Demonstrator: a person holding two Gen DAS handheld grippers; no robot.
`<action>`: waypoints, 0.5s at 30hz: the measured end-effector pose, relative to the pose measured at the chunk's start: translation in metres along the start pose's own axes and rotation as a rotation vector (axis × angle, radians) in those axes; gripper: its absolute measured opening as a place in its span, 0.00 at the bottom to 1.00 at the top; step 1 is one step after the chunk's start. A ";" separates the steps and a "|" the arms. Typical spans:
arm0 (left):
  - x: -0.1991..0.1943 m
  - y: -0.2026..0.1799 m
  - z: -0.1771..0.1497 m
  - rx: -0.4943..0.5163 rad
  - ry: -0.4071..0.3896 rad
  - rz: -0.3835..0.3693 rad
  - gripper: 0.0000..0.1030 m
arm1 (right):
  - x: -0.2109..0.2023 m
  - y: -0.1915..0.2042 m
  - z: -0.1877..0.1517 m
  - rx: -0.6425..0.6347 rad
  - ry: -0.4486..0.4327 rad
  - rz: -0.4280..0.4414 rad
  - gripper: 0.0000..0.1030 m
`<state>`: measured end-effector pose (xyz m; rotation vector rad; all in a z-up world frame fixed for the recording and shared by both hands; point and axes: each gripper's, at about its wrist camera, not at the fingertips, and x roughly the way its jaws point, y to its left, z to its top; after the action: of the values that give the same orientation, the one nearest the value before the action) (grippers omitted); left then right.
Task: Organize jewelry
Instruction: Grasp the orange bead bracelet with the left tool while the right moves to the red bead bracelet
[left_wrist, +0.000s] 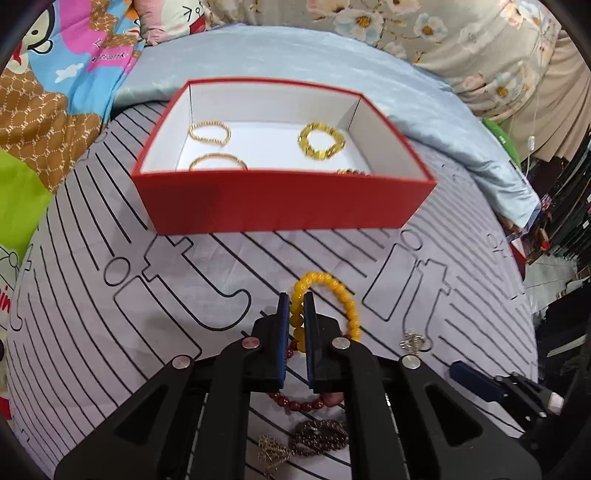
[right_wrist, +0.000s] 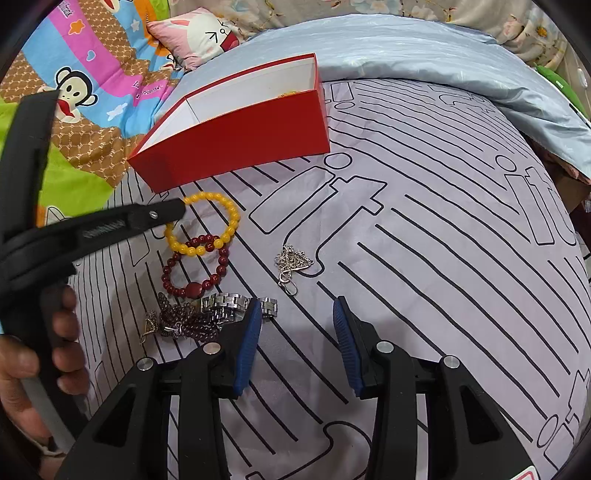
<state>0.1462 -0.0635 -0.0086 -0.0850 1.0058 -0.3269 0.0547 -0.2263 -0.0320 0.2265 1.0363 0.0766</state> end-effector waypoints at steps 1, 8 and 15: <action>-0.004 0.000 0.001 -0.001 -0.007 -0.003 0.07 | 0.000 0.000 0.000 -0.001 -0.001 0.001 0.39; -0.041 0.013 0.001 -0.036 -0.057 -0.003 0.07 | -0.005 0.006 0.000 -0.012 -0.014 0.010 0.39; -0.042 0.037 -0.009 -0.078 -0.029 0.033 0.07 | -0.001 0.029 0.012 -0.070 -0.031 0.032 0.38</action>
<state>0.1263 -0.0149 0.0123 -0.1436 0.9905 -0.2559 0.0656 -0.2004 -0.0191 0.1799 0.9975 0.1376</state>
